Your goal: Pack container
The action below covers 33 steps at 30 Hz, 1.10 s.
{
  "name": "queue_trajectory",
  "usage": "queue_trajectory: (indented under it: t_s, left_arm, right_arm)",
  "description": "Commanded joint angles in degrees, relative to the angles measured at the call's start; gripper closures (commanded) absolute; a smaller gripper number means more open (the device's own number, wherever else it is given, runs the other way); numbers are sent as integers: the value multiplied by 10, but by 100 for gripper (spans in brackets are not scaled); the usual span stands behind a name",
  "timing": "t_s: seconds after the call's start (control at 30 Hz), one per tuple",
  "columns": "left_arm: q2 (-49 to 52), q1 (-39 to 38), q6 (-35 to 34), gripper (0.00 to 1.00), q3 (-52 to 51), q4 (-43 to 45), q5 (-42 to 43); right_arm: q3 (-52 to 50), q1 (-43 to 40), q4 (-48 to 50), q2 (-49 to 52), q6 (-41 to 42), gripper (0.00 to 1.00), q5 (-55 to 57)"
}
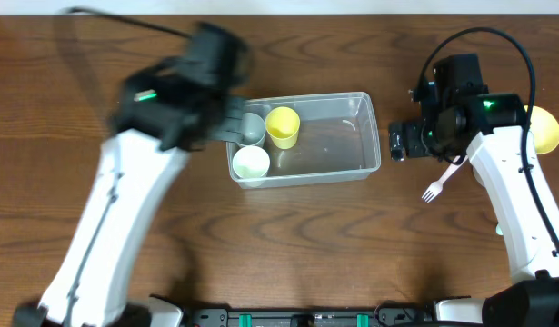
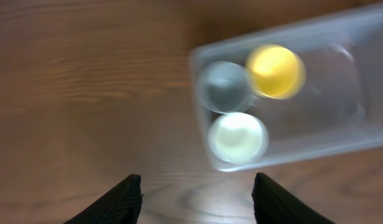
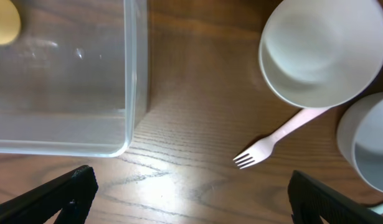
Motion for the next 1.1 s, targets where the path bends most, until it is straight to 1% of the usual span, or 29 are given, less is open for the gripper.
queue_trajectory:
  t_s: [0.0,0.13,0.23,0.33,0.4,0.6,0.73,0.8,0.87,0.97,1.07]
  left_arm:
    - [-9,83,-9,39,-2,-4,-14]
    - [-7,167,-9,38,-14,5,35]
    - [-1,215,-5,37,-45,27,86]
    - [3,241,9,37,-88,61,134]
    - [4,249,17,37,-119,83,150]
    - [7,249,19,37,-186,123,151]
    - [11,249,19,37,-201,128,151]
    - [11,249,19,37,-201,130,151]
    - [11,249,19,37,-201,135,151]
    - [11,249,19,37,-201,137,151]
    - [11,249,19,37,-201,137,151]
  right_arm:
    - [84,-1,-10,-5,23,1,50]
    - [164,-14,-14,6,22,1,97]
    - [188,-41,-14,38,23,1,78]
    - [188,-64,-15,91,22,1,54]
    - [188,-72,-15,139,22,1,58]
    - [188,-74,12,265,16,1,70]
    - [188,-74,25,334,18,1,70]
    - [188,-74,28,359,18,2,70]
    - [188,-74,31,378,18,6,70]
    - [188,-74,32,395,18,16,70]
    - [188,-74,35,399,18,32,70]
